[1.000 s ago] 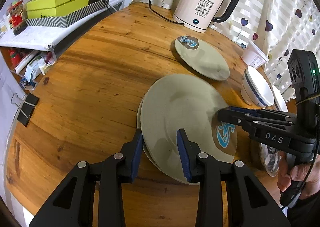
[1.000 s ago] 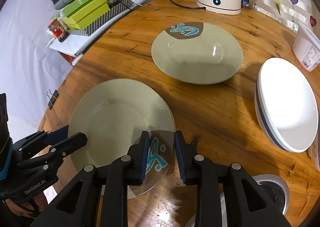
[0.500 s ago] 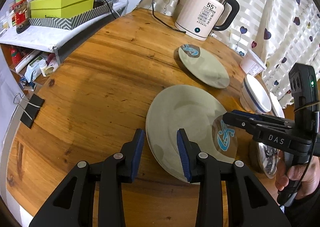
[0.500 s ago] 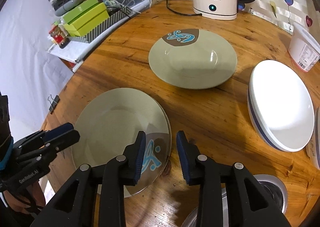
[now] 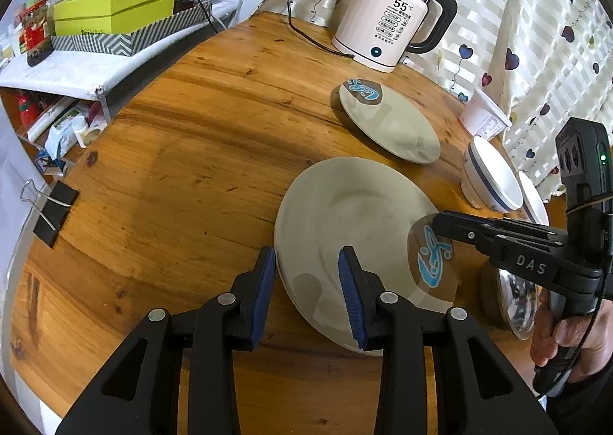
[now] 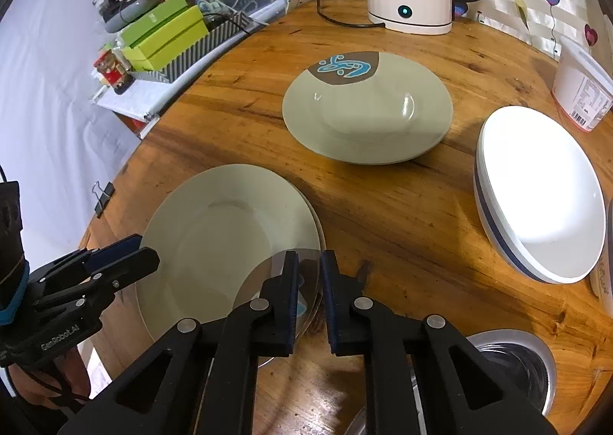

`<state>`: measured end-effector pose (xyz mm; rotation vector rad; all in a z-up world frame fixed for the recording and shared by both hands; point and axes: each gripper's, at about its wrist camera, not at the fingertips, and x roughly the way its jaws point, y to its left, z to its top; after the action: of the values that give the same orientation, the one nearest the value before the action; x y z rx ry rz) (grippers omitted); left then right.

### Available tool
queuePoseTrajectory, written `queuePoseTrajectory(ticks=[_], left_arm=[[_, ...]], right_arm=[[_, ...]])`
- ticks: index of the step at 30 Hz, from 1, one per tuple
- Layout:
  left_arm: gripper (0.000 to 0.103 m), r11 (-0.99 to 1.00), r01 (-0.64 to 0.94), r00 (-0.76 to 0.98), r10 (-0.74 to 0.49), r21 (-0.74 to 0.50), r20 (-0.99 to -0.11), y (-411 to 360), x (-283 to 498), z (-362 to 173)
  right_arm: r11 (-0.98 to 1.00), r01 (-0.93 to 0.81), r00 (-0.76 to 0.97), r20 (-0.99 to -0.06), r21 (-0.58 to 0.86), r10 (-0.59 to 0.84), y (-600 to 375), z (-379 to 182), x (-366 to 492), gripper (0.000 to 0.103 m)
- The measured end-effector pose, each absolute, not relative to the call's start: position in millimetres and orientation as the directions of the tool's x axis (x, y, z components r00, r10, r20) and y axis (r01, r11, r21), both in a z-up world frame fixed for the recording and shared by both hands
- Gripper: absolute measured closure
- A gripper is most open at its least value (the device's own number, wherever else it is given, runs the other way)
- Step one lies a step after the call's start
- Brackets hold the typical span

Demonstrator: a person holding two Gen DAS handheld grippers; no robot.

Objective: Organize plates and bowls

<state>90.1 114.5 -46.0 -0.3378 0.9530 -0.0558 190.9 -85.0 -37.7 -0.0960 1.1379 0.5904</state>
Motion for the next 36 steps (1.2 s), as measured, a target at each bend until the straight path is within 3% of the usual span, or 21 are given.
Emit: queuePoseTrajectory(ticks=[8, 12, 15, 36], left_arm=[[0.068, 0.965, -0.111, 0.641, -0.112, -0.236, -0.759, 113.1, 77.7, -18.4], [0.068, 0.972, -0.090, 0.669, -0.104, -0.218, -0.736, 106.9, 69.1, -6.5], [0.068, 0.976, -0.074, 0.678, -0.100, -0.204, -0.728, 101.7, 62.5, -2.2], [0.068, 0.975, -0.025, 0.675, -0.145, -0.219, -0.723, 84.7, 48.5, 3.1]], right_arm=[[0.854, -0.465, 0.339, -0.844, 0.234, 0.416, -99.3, -12.7, 181.6, 0.082], [0.847, -0.474, 0.361, -0.825, 0.240, 0.435, -105.8, 0.9, 167.1, 0.066], [0.844, -0.487, 0.376, -0.818, 0.226, 0.436, -108.2, 7.5, 152.7, 0.062], [0.847, -0.506, 0.429, -0.804, 0.164, 0.412, -112.0, 23.2, 114.0, 0.056]])
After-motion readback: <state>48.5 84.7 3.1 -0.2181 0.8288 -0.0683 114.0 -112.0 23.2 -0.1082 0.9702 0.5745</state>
